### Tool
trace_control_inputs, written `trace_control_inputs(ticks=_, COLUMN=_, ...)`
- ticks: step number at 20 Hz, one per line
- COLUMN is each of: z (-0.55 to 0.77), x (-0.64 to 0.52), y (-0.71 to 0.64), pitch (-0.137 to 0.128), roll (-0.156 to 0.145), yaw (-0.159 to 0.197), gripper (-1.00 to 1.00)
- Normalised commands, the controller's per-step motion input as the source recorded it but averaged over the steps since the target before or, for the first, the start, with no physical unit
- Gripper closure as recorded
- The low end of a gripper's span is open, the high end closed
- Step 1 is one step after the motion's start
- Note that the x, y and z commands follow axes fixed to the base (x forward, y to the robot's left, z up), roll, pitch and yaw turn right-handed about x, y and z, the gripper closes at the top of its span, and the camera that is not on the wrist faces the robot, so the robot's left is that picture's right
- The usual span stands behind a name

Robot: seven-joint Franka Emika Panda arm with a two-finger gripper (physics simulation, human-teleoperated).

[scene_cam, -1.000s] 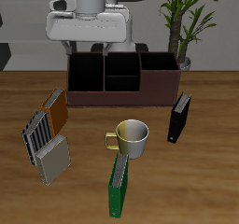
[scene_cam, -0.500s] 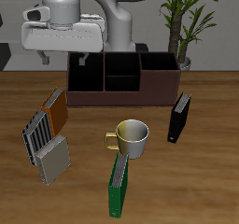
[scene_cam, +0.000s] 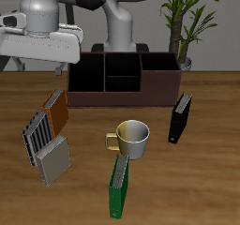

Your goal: Place the striped book into the back desk caddy's front compartment

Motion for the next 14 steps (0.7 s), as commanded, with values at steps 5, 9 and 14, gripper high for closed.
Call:
trace_control_inputs(ticks=5, z=-0.14, x=0.14, y=-0.01, pitch=-0.041, roll=-0.015, yaw=-0.07, gripper=-1.0)
trace_control_inputs(ticks=9, z=-0.29, x=0.18, y=0.13, pitch=0.019, roll=0.007, yaw=-0.059, gripper=-1.0)
trace_control_inputs(ticks=14, z=-0.33, x=0.02, y=-0.08, pitch=0.027, roll=-0.004, yaw=-0.022, gripper=-1.0)
